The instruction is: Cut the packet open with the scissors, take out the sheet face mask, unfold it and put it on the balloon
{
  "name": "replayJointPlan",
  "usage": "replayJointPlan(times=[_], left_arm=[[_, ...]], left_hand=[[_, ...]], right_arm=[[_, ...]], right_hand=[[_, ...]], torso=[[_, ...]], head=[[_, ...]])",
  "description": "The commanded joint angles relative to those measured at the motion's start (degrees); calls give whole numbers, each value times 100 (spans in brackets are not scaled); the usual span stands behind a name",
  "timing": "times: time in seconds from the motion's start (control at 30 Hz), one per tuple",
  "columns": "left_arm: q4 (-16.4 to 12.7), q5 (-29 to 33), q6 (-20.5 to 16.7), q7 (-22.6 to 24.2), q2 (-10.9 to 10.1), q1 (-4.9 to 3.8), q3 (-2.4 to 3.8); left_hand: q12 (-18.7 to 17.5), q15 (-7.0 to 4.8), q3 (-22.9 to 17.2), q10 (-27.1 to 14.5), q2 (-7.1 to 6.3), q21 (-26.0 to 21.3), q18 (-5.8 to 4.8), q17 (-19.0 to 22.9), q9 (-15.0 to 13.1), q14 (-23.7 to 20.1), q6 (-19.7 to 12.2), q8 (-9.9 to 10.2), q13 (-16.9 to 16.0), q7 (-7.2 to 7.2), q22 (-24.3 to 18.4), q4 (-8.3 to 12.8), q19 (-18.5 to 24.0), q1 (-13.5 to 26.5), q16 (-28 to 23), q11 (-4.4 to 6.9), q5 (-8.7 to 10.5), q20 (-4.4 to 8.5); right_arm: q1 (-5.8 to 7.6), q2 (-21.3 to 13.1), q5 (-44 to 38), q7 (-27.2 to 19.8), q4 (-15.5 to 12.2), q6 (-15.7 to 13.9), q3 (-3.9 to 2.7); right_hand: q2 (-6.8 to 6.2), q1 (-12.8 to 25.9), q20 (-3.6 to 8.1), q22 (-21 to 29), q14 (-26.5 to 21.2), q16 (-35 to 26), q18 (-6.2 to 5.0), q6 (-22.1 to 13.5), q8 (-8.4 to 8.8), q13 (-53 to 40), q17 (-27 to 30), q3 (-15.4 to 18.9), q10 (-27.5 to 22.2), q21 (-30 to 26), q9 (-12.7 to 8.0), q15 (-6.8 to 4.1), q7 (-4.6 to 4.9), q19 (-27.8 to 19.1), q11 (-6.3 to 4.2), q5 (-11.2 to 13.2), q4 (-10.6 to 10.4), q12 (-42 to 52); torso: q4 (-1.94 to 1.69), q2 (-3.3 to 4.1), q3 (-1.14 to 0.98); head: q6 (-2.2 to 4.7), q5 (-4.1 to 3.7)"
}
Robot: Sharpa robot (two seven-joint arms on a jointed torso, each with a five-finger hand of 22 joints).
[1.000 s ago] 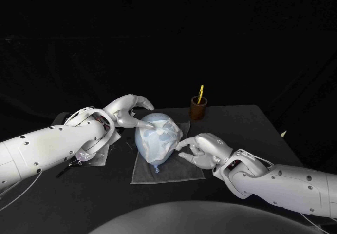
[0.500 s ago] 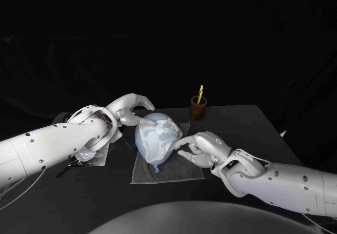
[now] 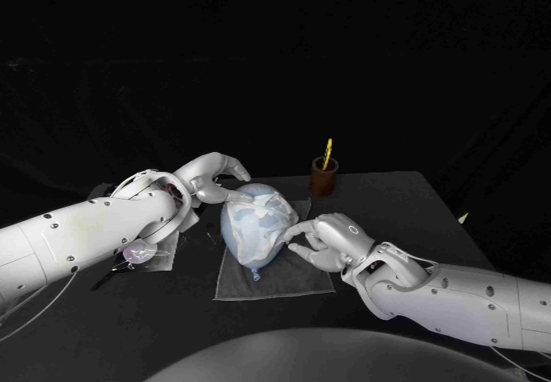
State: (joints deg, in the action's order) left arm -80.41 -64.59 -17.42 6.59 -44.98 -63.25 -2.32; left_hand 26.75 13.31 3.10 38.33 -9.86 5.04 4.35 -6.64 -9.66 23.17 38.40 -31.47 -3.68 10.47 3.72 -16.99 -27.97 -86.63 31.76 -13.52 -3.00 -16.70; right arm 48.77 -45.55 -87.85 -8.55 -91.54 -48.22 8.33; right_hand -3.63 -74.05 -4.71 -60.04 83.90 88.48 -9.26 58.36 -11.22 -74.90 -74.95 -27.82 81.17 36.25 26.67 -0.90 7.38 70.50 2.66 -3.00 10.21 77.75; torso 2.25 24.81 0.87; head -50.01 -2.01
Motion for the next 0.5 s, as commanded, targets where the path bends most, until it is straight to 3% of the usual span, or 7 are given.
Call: replayJointPlan(times=[0.03, 0.23, 0.5], left_arm=[[48, 42, 248, -109, 39, -17, 1], [144, 33, 311, -131, 88, -21, -3], [303, 31, 339, -121, 161, -28, -5]], left_hand=[[-33, -4, -36, 57, 59, -31, 26, 7, 11, 35, 53, 23, 7, 421, -7, -1, -36, -6, -20, -2, 17, 12], [-47, -4, -35, 59, 45, -35, 38, 13, 14, 36, 56, 29, 8, 420, -11, -2, -33, -8, -32, -1, 17, 16], [-67, -9, -39, 60, 43, -40, 53, 22, 19, 32, 58, 38, 9, 418, -15, -2, -32, -13, -52, 4, 17, 18]], right_arm=[[-1, 53, -267, 153, 51, -34, -5], [-2, 161, -446, 312, 171, -62, -5], [-2, 283, -601, 458, 307, -334, -7]], right_hand=[[-35, -46, 8, -13, 498, 42, -57, 36, -41, -560, -1138, 3, 44, 27, -7, -32, 0, 55, 0, 13, 36, 29], [-110, -25, 13, -1, 492, 36, -61, 10, -17, -550, -1117, 22, 36, -9, -35, -33, 8, 38, 4, 16, 85, 22], [-167, -1, 6, 31, 476, 21, -68, -58, 37, -518, -1069, 31, 2, -87, -79, -18, 35, -6, 25, 15, 126, -13]], torso=[[1, 2, 2], [0, 10, -3], [1, 9, -10]], head=[[1, -4], [1, 11], [1, 20]])
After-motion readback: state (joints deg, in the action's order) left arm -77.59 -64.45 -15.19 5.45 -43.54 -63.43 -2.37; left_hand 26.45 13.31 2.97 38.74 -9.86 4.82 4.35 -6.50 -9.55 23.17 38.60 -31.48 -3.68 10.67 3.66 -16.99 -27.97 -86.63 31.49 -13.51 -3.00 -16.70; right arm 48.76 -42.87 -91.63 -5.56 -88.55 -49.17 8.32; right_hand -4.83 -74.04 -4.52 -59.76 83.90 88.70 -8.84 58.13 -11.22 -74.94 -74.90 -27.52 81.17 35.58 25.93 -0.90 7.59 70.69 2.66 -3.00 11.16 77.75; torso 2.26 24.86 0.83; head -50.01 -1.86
